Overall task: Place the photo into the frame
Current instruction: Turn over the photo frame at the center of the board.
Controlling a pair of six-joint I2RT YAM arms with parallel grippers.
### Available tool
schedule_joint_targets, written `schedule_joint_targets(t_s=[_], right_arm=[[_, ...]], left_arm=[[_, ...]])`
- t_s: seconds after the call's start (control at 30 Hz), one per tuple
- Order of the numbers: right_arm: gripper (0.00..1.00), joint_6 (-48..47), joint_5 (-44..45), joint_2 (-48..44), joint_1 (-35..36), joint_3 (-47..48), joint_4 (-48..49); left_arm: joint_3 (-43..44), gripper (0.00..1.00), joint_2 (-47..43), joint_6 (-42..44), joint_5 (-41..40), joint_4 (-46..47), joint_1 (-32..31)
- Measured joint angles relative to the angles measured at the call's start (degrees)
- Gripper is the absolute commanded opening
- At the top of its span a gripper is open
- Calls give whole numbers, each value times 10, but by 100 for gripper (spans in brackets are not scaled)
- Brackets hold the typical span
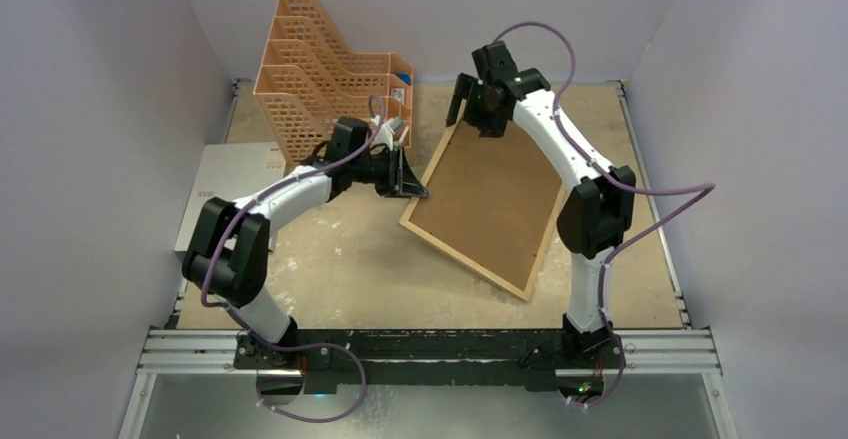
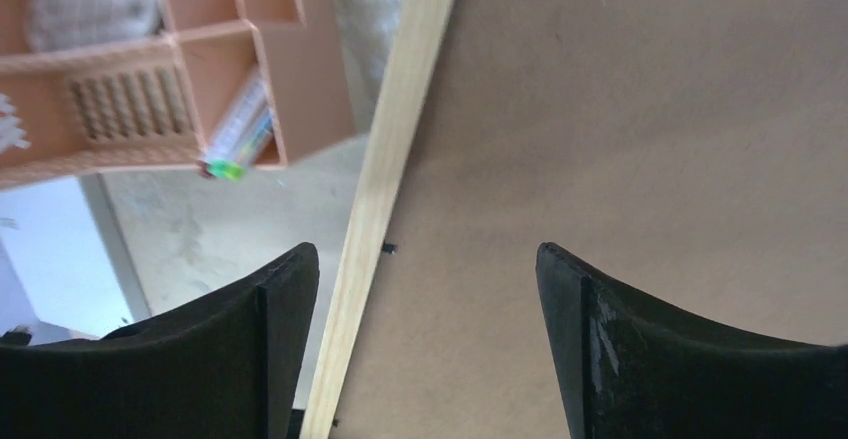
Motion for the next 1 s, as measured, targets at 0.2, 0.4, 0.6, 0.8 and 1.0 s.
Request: schedule_joint_targets(t_s=[0.2,0.4,0.6,0.8,1.0], right_arm=[[87,-6,-2,0,-9,97,7],[88,2,-16,4,-7,140,13],[88,6,-13,3,-8,120,3],[88,8,-13,3,-8,110,-31],[87,15,-16,4,-11,147,-56]], left_arm=[[129,0,-17,85,-56,-135,7],[228,0,-17,159,-94,-247,7],[262,0,-20,205,-116,-304,0],[282,0,-29,239,-158,-340,-24],[293,0,-44,262,-178,-351,-31]])
